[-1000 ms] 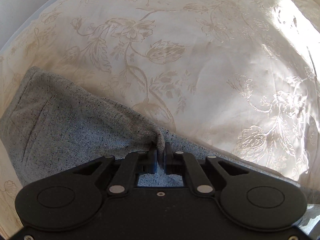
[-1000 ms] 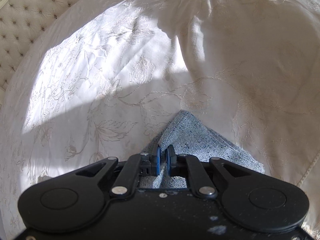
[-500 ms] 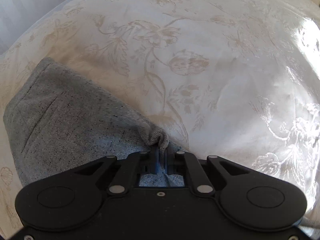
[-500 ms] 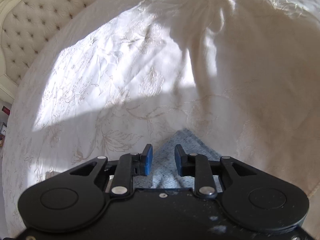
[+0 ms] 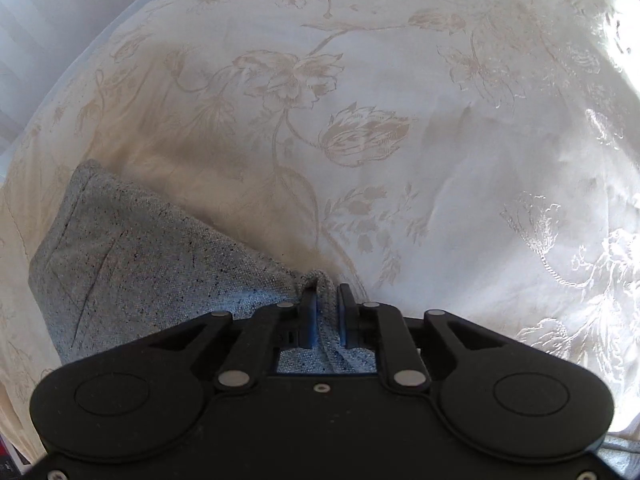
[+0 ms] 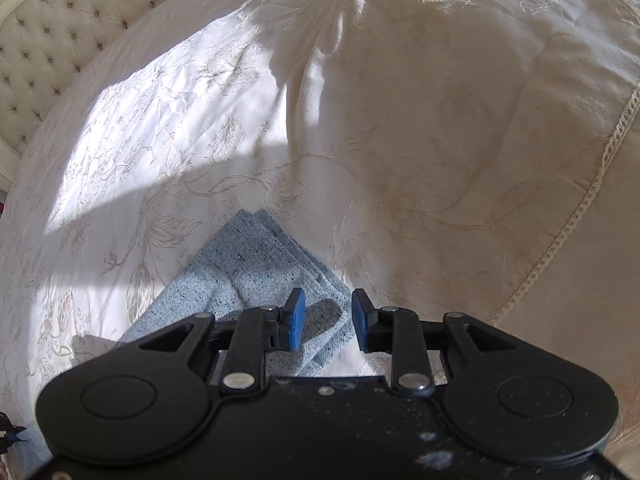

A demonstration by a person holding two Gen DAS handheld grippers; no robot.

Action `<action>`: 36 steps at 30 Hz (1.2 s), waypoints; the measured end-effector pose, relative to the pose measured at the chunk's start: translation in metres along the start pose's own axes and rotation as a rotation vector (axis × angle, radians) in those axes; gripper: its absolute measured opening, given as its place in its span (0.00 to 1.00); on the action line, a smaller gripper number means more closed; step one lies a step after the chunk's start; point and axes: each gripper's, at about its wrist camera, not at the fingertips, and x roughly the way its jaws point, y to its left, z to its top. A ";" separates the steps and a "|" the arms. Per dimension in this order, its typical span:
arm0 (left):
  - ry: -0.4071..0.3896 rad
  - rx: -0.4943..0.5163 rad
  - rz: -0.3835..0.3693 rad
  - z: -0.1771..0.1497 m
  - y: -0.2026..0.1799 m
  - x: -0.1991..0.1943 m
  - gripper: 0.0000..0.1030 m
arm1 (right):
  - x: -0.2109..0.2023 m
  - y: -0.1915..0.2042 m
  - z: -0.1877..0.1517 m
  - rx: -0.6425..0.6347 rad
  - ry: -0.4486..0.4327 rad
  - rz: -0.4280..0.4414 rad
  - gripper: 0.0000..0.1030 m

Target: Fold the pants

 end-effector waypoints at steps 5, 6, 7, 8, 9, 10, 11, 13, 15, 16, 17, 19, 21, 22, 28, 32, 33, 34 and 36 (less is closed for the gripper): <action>0.305 -0.067 -0.223 0.022 0.018 0.010 0.26 | 0.002 -0.010 -0.003 -0.009 0.026 0.044 0.28; 0.292 -0.062 -0.215 0.021 0.021 0.003 0.26 | 0.002 -0.010 -0.004 -0.008 0.035 0.042 0.28; 0.297 -0.039 -0.218 0.020 0.021 0.000 0.26 | 0.000 -0.011 -0.005 -0.008 0.034 0.053 0.28; 0.301 -0.010 -0.220 0.016 0.021 -0.003 0.27 | 0.000 -0.011 -0.004 -0.010 0.032 0.063 0.28; 0.286 0.006 -0.211 0.012 0.022 -0.008 0.27 | -0.001 -0.011 -0.003 -0.010 0.030 0.073 0.28; 0.259 0.019 -0.209 0.006 0.023 -0.015 0.27 | -0.002 -0.012 -0.003 -0.004 0.031 0.081 0.28; 0.215 0.042 -0.226 -0.003 0.023 -0.024 0.27 | -0.001 -0.012 -0.002 0.004 0.034 0.089 0.28; 0.139 0.096 -0.235 -0.021 0.019 -0.041 0.27 | 0.009 -0.011 0.003 0.026 0.057 0.094 0.28; 0.074 0.159 -0.236 -0.041 0.013 -0.056 0.27 | 0.021 -0.009 0.005 0.038 0.093 0.097 0.28; 0.049 0.177 -0.240 -0.048 0.010 -0.061 0.27 | 0.027 -0.007 0.005 0.035 0.108 0.082 0.28; 0.026 0.192 -0.247 -0.057 0.006 -0.067 0.27 | 0.031 -0.006 0.004 0.031 0.110 0.060 0.28; -0.005 0.208 -0.259 -0.069 -0.001 -0.073 0.27 | 0.034 -0.002 0.003 0.019 0.091 0.059 0.10; -0.046 0.227 -0.278 -0.084 -0.010 -0.080 0.26 | 0.030 0.004 0.002 -0.025 0.074 0.057 0.05; -0.067 0.245 -0.297 -0.091 -0.016 -0.083 0.26 | 0.027 0.007 0.001 -0.047 0.063 0.057 0.05; -0.056 0.357 -0.386 -0.102 -0.066 -0.073 0.27 | 0.020 0.002 0.007 -0.117 0.026 0.015 0.04; -0.041 0.338 -0.255 -0.094 -0.093 -0.041 0.27 | 0.026 -0.017 0.014 -0.090 0.018 -0.057 0.01; -0.019 0.318 -0.233 -0.089 -0.097 -0.030 0.27 | 0.024 -0.026 0.017 -0.049 0.018 -0.050 0.01; 0.003 0.303 -0.228 -0.087 -0.098 -0.021 0.28 | 0.022 -0.030 0.019 -0.036 0.010 -0.044 0.01; 0.020 0.268 -0.228 -0.082 -0.096 -0.013 0.27 | 0.015 -0.033 0.021 -0.055 0.000 -0.040 0.02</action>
